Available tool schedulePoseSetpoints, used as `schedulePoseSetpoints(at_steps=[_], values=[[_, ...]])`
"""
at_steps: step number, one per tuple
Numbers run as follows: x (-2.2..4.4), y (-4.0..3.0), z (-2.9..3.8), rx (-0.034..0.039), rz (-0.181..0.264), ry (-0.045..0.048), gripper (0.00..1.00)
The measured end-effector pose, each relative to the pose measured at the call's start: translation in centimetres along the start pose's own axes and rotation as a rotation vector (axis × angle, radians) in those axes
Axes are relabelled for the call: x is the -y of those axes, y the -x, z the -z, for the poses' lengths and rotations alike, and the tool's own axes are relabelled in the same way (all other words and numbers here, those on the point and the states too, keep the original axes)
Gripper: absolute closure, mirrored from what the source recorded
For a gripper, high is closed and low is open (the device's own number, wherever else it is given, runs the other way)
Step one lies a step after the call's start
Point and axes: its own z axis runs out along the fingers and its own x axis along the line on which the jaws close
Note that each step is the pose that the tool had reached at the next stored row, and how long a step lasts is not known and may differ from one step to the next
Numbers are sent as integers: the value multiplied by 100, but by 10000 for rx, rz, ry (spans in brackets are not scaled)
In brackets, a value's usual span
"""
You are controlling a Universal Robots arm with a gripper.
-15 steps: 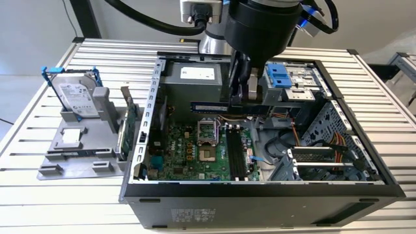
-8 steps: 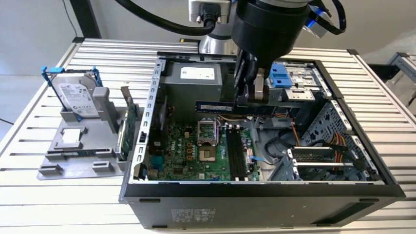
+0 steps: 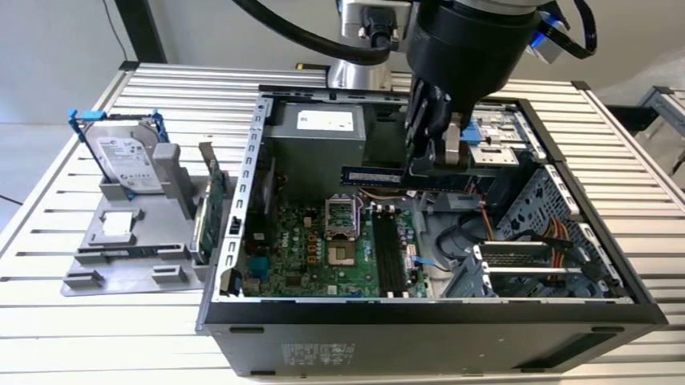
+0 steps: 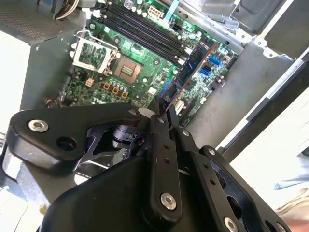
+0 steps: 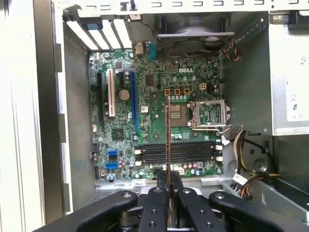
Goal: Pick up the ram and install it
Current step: 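Pick up the ram and move it above insertion slot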
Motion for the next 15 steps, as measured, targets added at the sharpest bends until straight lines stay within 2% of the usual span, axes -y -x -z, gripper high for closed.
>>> schedulePoseSetpoints(at_steps=[4, 15], values=[[34, 3, 1, 0, 0, 2, 100], [45, 3, 2, -2, 0, 17, 100]])
